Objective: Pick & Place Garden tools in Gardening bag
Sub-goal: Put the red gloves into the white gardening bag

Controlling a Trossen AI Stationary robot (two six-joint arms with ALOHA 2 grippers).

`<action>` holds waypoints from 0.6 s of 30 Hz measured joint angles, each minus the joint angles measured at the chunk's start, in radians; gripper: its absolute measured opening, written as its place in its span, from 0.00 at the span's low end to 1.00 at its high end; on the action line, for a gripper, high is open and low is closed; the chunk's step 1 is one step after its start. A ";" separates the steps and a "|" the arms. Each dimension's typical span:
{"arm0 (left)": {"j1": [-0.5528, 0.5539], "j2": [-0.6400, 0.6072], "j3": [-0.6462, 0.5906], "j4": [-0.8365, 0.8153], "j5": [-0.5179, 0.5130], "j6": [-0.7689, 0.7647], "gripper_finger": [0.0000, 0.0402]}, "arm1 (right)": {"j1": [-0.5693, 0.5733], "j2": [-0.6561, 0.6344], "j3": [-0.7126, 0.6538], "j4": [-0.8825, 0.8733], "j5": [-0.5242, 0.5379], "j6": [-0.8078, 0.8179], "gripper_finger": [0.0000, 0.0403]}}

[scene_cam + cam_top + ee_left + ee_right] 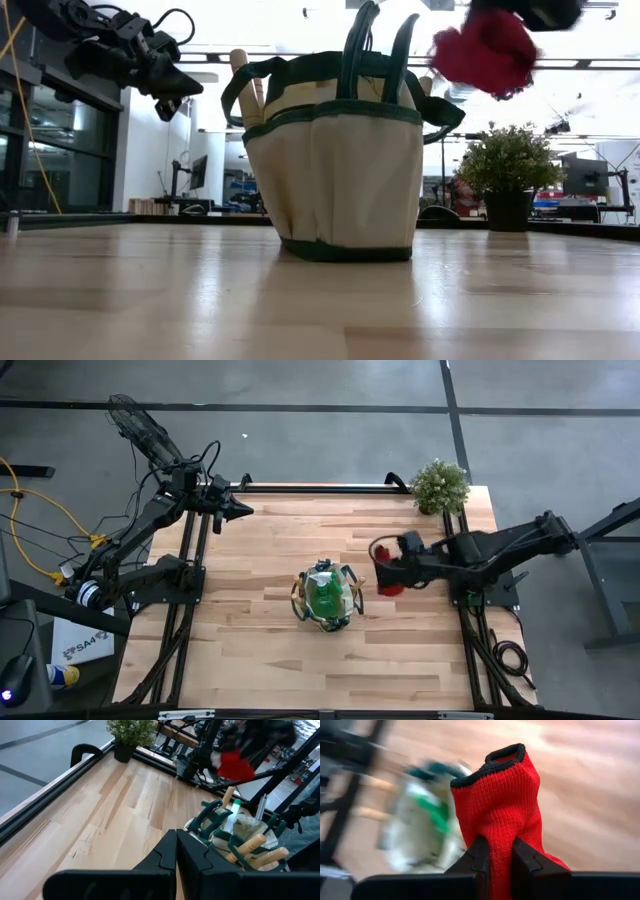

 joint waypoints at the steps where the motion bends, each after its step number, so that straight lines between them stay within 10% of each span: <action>1: 0.000 0.000 0.000 0.000 0.000 0.000 0.00 | -0.003 0.006 0.030 0.020 0.025 -0.052 0.06; 9: 0.000 0.000 0.000 0.000 0.003 0.001 0.00 | -0.047 0.144 0.117 0.393 0.050 -0.623 0.06; 18: 0.000 0.000 0.000 0.000 0.005 0.002 0.00 | -0.079 0.335 0.116 0.681 -0.135 -0.852 0.06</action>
